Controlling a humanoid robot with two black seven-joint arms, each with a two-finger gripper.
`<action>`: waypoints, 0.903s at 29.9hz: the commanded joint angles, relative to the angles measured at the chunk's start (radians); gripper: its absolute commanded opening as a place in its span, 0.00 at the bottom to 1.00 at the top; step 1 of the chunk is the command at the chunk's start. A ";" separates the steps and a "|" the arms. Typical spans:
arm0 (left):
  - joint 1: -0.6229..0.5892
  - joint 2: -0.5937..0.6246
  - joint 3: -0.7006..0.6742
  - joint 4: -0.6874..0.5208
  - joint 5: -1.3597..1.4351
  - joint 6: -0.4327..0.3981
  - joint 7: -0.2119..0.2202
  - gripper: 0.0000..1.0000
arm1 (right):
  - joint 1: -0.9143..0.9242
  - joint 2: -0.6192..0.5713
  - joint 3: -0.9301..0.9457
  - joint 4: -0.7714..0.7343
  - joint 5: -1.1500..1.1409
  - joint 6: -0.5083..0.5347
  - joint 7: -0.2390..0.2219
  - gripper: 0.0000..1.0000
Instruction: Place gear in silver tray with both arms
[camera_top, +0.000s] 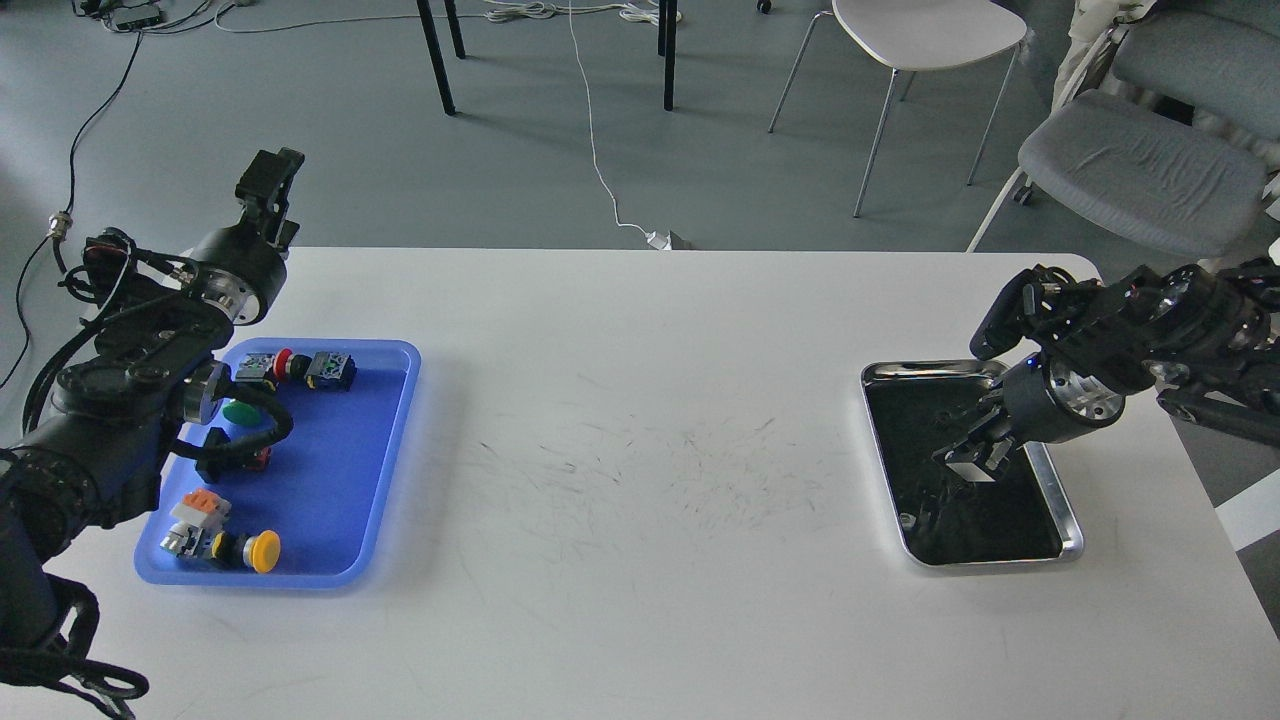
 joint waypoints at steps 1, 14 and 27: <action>0.009 0.012 -0.001 -0.002 0.000 -0.006 0.000 0.97 | -0.012 -0.016 0.087 -0.060 0.118 0.003 0.000 0.80; 0.017 0.044 -0.006 -0.002 -0.003 -0.067 0.000 0.98 | -0.046 -0.194 0.302 -0.134 0.583 -0.008 0.000 0.87; 0.020 0.058 -0.073 -0.003 -0.146 -0.247 0.000 0.98 | -0.189 -0.251 0.383 -0.175 1.319 -0.147 0.000 0.94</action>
